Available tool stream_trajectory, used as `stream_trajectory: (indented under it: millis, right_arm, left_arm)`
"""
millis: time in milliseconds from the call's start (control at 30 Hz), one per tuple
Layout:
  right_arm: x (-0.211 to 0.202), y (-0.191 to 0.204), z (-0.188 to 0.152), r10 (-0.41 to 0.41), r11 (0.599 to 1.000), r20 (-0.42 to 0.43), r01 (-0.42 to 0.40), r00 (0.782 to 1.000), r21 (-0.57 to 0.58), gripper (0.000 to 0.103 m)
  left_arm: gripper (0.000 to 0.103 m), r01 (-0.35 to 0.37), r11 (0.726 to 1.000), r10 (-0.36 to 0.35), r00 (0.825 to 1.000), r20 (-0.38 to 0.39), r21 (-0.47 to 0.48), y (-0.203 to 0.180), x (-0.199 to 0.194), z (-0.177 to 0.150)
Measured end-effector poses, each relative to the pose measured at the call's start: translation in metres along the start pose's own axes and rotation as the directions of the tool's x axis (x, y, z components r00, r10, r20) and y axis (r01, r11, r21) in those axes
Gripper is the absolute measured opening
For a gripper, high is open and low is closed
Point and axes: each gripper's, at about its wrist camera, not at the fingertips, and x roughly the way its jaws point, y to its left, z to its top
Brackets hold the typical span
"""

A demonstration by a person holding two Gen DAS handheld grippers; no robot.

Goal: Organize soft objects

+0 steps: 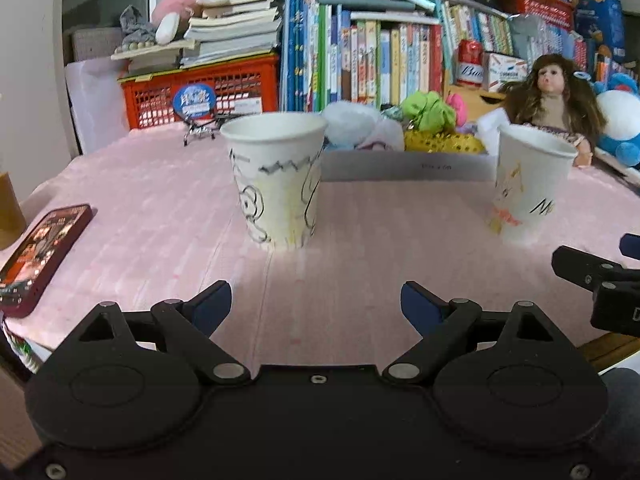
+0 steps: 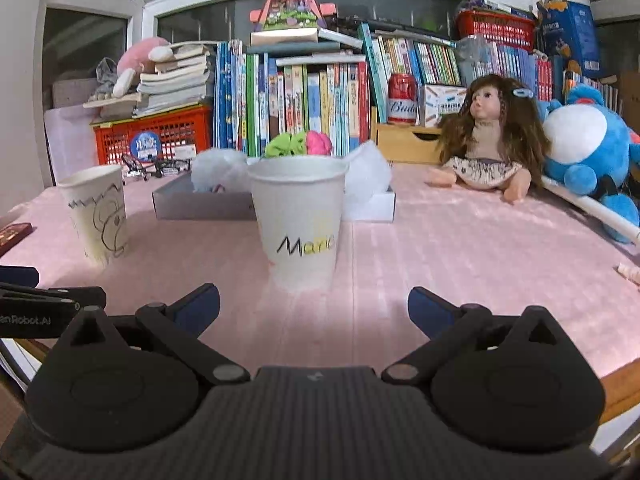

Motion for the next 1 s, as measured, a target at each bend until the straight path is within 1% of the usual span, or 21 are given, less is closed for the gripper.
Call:
stream_trajectory:
  millis: [133, 433, 600, 800, 1000]
  right_arm:
    - [0.005, 0.001, -0.004, 0.001, 1.000, -0.028, -0.001, 1.000, -0.003, 0.103]
    - [0.015, 0.005, -0.010, 0.006, 1.000, -0.087, -0.006, 0.996, -0.001, 0.103]
    - [0.018, 0.008, -0.010, 0.001, 1.000, -0.092, -0.003, 0.996, -0.021, 0.103]
    - [0.021, 0.012, -0.011, -0.012, 0.999, -0.098, 0.007, 0.995, -0.045, 0.103]
    - [0.022, 0.012, -0.010, -0.015, 0.999, -0.106, 0.011, 0.994, -0.039, 0.103]
  left_arm:
    - [0.091, -0.008, 1.000, 0.008, 0.999, -0.033, -0.024, 0.001, 0.009, -0.002]
    - [0.098, -0.016, 0.999, 0.014, 0.999, -0.039, -0.046, -0.001, 0.016, -0.001]
    - [0.103, -0.021, 0.999, 0.019, 0.999, -0.039, -0.049, 0.000, 0.019, -0.001]
    - [0.103, -0.015, 0.999, 0.013, 0.999, -0.043, -0.048, 0.001, 0.021, -0.001]
    - [0.103, -0.021, 0.999, 0.019, 0.999, -0.044, -0.049, 0.001, 0.021, -0.001]
